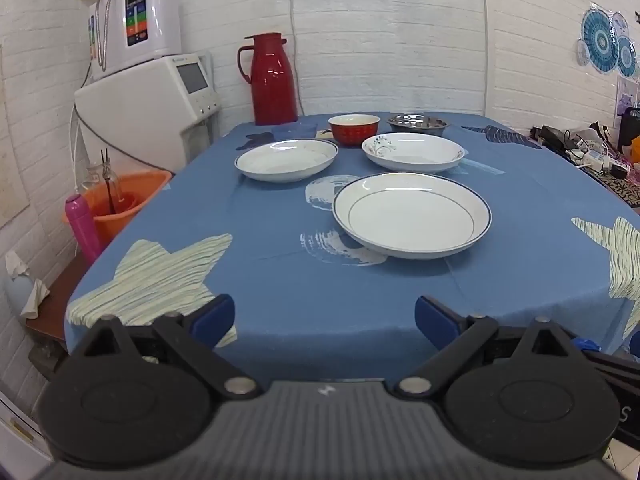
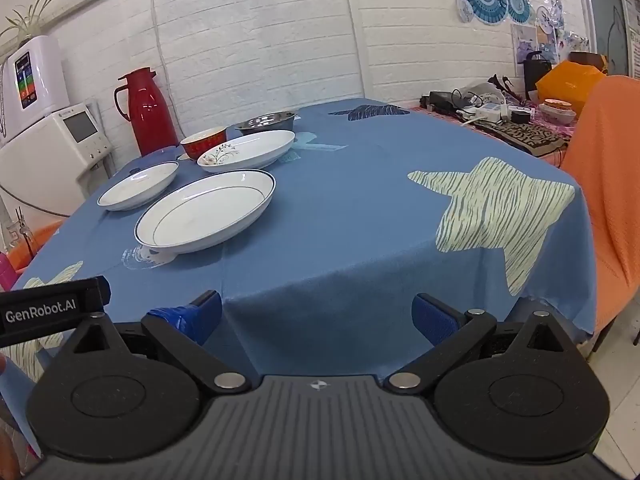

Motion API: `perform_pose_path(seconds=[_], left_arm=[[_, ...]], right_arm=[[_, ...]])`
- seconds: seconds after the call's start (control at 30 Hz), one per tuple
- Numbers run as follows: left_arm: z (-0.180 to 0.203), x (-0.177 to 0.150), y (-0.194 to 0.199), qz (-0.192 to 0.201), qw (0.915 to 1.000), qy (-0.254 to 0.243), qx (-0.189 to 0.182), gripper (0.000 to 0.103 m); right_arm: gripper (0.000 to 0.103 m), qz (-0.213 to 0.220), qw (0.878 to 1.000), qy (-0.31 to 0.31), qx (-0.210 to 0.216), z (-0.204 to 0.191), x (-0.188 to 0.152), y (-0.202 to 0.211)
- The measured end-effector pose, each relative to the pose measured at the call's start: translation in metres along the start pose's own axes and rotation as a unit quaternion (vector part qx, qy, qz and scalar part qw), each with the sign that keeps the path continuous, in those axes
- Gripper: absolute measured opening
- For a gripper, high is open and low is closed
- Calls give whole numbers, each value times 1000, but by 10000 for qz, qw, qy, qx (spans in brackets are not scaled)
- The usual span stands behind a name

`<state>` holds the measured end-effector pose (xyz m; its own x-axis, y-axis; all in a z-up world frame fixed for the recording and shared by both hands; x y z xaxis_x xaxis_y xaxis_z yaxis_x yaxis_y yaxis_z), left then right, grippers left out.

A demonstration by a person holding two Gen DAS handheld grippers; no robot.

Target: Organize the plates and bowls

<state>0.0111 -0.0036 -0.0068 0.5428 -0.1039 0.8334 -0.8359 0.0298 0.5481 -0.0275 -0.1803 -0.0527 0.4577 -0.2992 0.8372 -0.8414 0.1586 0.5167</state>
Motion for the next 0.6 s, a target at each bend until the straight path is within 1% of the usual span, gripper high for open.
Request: perform_pose_path(seconds=[0.23,0.4,0.6], left_arm=[[0,-1,-2,37,10000,-35,-77,96],[0,0,-2,-1,10000,-24,-83,96],[0,1,4,124,9999,-52,-53,96]], right_arm=[[89,67,9999,-78,31,3,0,6],[89,-20,9998,-222,16,9,0,4],[89,42,9997,-233,31,8,0,8]])
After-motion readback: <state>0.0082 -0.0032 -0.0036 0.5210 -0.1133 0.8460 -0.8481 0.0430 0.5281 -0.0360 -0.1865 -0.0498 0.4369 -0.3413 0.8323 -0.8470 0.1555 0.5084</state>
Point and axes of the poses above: each gripper's, at about its wrist camera, not at the fingertips, and y roughly against the way its jaws point, z to its right, x to its top, the point moved 1 cm from there along -y, roughly the way its jaws point, and after that the axes turned 2 degrees about -z, right-handed, at the moved point
